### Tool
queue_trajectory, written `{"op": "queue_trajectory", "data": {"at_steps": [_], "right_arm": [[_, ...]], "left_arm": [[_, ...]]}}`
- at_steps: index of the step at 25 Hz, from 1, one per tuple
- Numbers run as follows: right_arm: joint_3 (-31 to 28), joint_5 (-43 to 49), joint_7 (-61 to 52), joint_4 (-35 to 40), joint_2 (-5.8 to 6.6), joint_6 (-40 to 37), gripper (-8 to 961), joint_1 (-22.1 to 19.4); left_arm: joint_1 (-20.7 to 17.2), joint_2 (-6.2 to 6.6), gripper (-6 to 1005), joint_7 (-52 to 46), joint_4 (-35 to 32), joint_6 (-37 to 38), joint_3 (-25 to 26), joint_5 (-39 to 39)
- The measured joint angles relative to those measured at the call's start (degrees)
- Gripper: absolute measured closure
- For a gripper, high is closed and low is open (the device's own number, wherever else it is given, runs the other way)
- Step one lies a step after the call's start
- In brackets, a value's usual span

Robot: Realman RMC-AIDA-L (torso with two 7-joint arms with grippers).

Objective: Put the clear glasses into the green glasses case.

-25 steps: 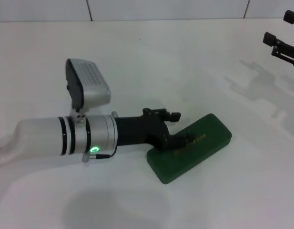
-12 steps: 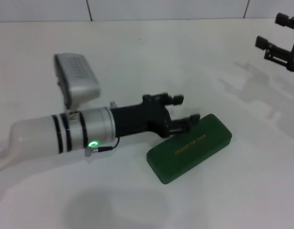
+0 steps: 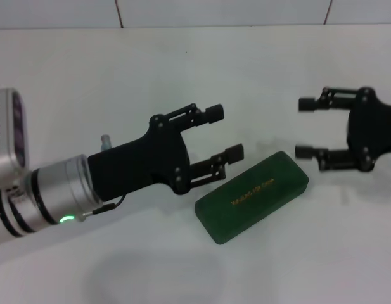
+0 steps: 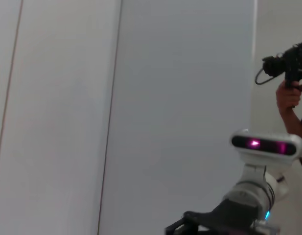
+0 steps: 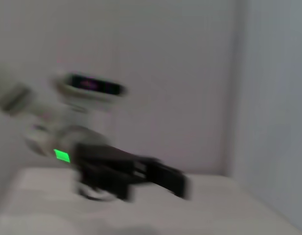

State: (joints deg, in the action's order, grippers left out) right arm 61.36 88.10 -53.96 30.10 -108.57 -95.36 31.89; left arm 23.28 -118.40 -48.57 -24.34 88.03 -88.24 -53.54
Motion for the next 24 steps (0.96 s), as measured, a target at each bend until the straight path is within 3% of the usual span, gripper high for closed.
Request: {"op": "queue_trajectory", "data": {"at_steps": [6, 12, 24], "right_arm": [[0.16, 3.74, 0.07, -0.31, -0.79, -4.63, 231, 1.75], [0.76, 3.79, 0.21, -0.22, -1.87, -4.51, 230, 2.17], [0.91, 3.85, 0.32, -0.1, -2.85, -3.42, 230, 1.69]], "left_arm": [[-1.35, 0.22, 298, 3.49, 0.09, 1.26, 0.0, -1.22], [-1.49, 0.01, 295, 5.67, 1.72, 1.37, 0.0, -1.51], [-1.92, 0.02, 293, 6.74, 2.29, 1.37, 0.0, -1.51]]}}
